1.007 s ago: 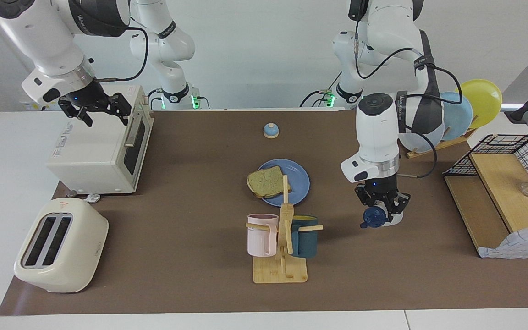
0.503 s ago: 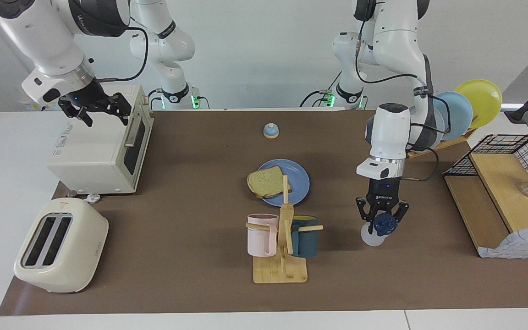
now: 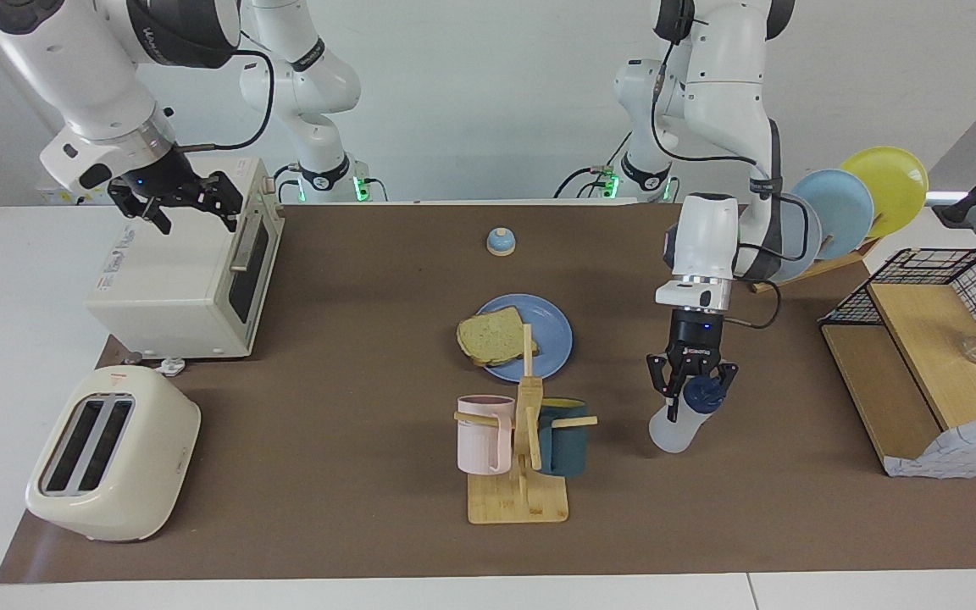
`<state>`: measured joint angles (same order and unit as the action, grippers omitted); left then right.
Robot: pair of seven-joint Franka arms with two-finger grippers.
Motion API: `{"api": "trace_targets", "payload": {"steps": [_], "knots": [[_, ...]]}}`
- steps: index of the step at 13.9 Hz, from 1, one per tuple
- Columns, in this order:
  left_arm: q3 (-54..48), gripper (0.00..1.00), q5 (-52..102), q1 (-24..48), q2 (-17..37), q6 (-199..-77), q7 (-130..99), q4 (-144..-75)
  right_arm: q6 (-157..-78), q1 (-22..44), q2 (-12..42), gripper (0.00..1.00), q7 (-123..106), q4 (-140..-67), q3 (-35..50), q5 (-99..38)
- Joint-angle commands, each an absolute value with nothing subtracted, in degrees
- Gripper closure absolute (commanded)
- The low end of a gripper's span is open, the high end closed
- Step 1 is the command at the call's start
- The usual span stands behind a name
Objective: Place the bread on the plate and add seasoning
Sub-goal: 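Set the bottle upright on the table and open the left gripper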
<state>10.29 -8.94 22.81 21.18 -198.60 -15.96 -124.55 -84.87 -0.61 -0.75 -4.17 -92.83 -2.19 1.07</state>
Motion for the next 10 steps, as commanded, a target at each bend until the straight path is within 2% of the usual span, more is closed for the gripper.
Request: {"api": "trace_targets", "payload": {"steps": [1,5,10], "knots": [[10.3,1.0,-8.1,22.8,22.5,-200.7,-16.2,-123.3,-84.5,-1.3,-1.7,0.0,-5.7,-93.7,-1.9,1.0],[10.3,1.0,-8.3,22.8,27.7,-200.8,-16.0,-118.8,-84.5,-1.3,-1.7,0.0,-5.7,-93.7,-1.9,1.0],[10.4,1.0,-9.8,21.9,29.7,-200.8,-15.6,-115.7,-84.5,-1.3,-1.7,0.0,-5.7,-93.7,-1.9,1.0]]}}
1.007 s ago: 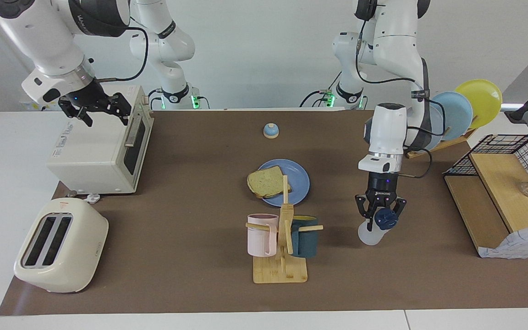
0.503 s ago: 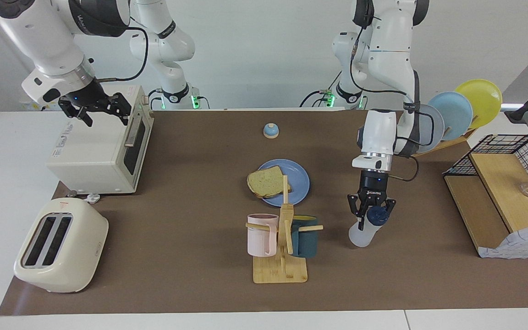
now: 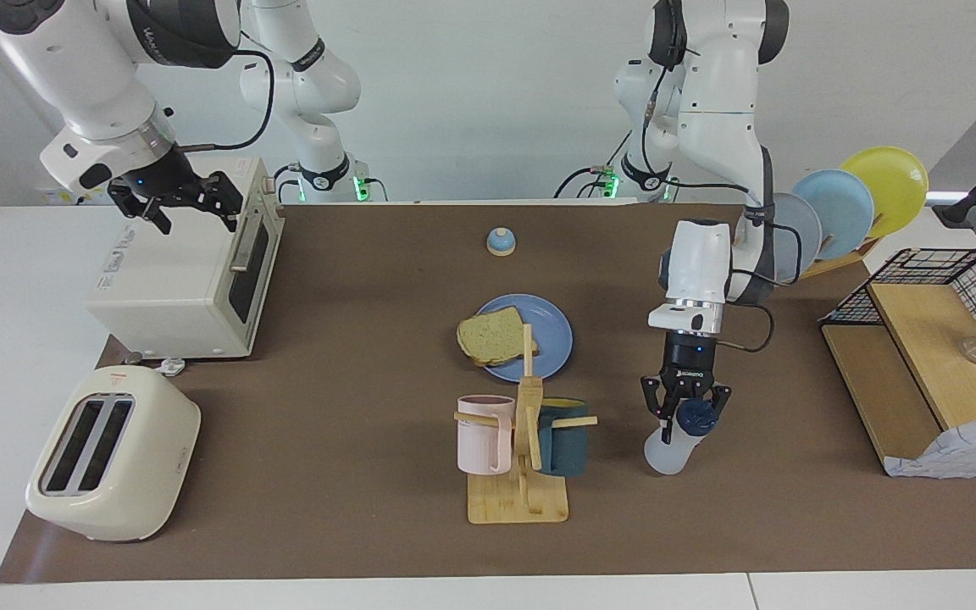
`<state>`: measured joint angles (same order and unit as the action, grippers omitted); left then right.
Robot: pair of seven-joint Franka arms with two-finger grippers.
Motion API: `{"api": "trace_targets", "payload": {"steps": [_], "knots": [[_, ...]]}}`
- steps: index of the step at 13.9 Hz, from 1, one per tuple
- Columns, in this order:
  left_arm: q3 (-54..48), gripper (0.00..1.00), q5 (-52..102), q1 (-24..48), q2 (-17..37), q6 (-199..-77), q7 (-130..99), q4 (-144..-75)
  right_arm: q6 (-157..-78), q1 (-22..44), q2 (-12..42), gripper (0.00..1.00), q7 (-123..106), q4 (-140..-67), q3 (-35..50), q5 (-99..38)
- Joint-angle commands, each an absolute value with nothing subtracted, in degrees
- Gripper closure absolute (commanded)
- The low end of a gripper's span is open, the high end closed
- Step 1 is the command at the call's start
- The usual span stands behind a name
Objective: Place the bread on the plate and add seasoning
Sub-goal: 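Set the bottle upright on the table and open the left gripper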
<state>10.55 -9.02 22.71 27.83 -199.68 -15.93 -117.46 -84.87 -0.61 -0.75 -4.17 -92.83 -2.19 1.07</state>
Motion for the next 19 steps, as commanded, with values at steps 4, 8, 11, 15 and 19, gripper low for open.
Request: {"api": "trace_targets", "payload": {"steps": [4,8,11,15,19], "knots": [[11.1,1.0,-11.3,21.4,32.4,-200.8,-15.2,-112.3,-84.5,-1.3,-1.7,0.0,-5.7,-93.7,-1.9,1.0],[11.2,1.0,-12.3,20.6,32.4,-200.7,-14.9,-112.4,-84.5,-1.3,-1.7,0.0,-5.7,-93.7,-1.9,1.0],[11.1,1.0,-15.9,19.2,32.5,-200.8,-14.8,-112.5,-84.5,-1.3,-1.7,0.0,-5.7,-93.7,-1.9,1.0],[11.1,0.69,-15.9,19.2,32.4,-200.7,-14.8,-112.9,-84.5,-1.3,-1.7,0.0,-5.7,-93.7,-1.9,1.0],[11.0,0.0,-15.9,19.2,32.3,-200.8,-14.9,-113.3,-84.5,-1.3,-1.7,0.0,-5.7,-93.7,-1.9,1.0]]}}
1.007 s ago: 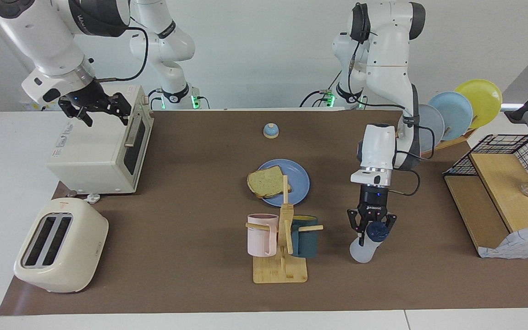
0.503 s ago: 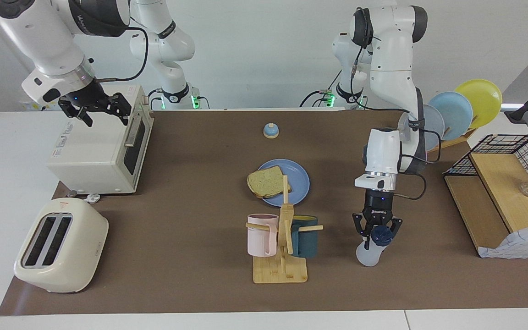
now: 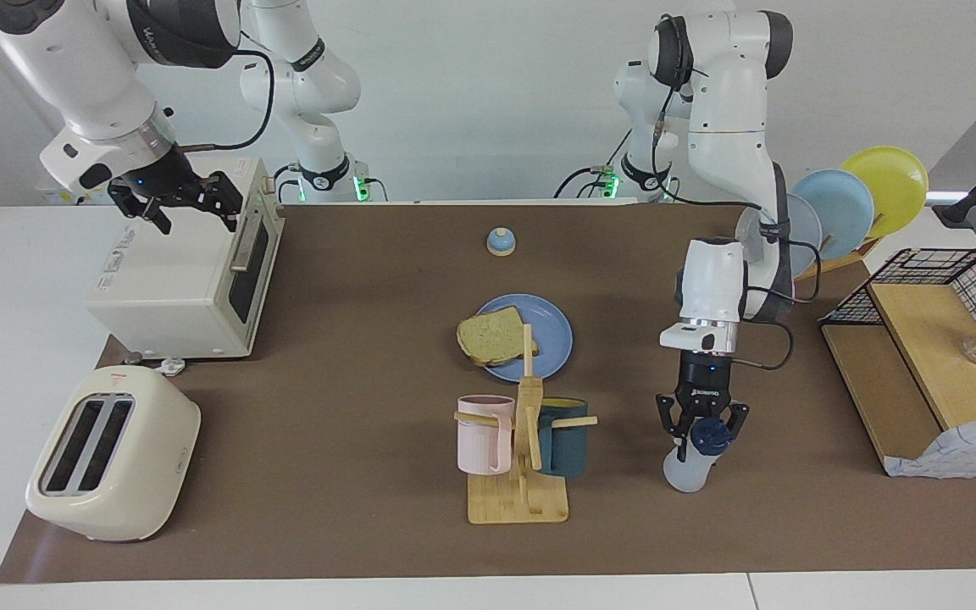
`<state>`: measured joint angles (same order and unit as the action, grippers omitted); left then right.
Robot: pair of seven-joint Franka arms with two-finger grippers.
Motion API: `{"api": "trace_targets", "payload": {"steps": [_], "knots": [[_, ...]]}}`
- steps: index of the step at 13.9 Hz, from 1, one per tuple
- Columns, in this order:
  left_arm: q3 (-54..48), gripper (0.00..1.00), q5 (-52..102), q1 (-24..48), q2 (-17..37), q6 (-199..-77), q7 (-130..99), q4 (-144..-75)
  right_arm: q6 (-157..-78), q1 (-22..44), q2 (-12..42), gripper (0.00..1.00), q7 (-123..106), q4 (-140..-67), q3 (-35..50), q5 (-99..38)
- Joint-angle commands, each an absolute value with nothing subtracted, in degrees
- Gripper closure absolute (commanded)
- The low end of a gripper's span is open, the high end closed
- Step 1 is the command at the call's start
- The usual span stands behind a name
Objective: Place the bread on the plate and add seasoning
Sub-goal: 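Set the bottle upright on the table and open the left gripper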
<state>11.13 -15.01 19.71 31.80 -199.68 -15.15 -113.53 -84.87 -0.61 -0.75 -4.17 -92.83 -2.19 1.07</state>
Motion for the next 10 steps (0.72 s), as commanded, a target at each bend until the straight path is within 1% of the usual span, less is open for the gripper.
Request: {"api": "trace_targets", "payload": {"steps": [1,7,10], "knots": [[11.0,0.0,-15.9,19.2,32.3,-200.8,-14.9,-113.4,-84.5,-1.3,-1.7,0.0,-5.7,-93.7,-1.9,1.0],[11.0,0.0,-15.9,19.1,32.1,-200.8,-14.9,-114.5,-84.3,-1.2,-1.7,0.0,-5.9,-93.7,-1.8,1.0],[11.0,0.0,-15.9,19.1,30.0,-200.8,-15.0,-117.1,-84.6,-1.0,-1.7,0.0,-5.5,-93.7,-1.8,1.0]]}}
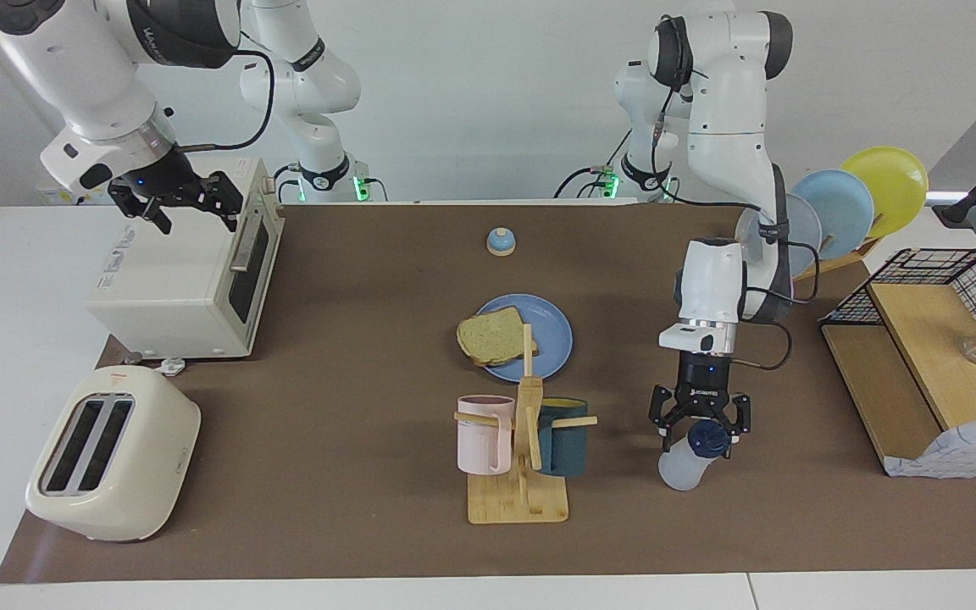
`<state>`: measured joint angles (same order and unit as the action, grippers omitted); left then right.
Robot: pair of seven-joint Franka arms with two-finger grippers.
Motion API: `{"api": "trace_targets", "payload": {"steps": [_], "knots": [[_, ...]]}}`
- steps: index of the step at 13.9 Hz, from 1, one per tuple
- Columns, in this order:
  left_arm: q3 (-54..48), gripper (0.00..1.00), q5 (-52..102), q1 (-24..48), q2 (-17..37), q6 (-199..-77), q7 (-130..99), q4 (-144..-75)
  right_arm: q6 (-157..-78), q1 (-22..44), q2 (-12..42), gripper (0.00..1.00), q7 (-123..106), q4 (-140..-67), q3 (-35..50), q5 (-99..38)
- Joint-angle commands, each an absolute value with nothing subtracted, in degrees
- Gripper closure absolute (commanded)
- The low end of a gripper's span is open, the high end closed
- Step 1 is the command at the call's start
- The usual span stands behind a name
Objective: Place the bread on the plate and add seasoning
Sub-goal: 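Set the bottle upright on the table and open the left gripper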
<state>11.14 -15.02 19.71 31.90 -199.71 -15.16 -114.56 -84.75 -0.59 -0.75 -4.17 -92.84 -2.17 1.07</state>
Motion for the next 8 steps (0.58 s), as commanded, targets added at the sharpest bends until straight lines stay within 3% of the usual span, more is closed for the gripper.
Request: {"api": "trace_targets", "payload": {"steps": [1,8], "knots": [[11.0,0.0,-15.9,19.1,29.3,-200.8,-15.0,-118.4,-84.8,-0.9,-1.7,0.0,-5.3,-93.7,-1.9,1.0],[11.0,0.0,-16.0,19.8,15.5,-200.7,-15.1,-133.9,-87.3,-0.7,-1.6,0.0,-5.3,-94.0,-1.8,1.0]]}}
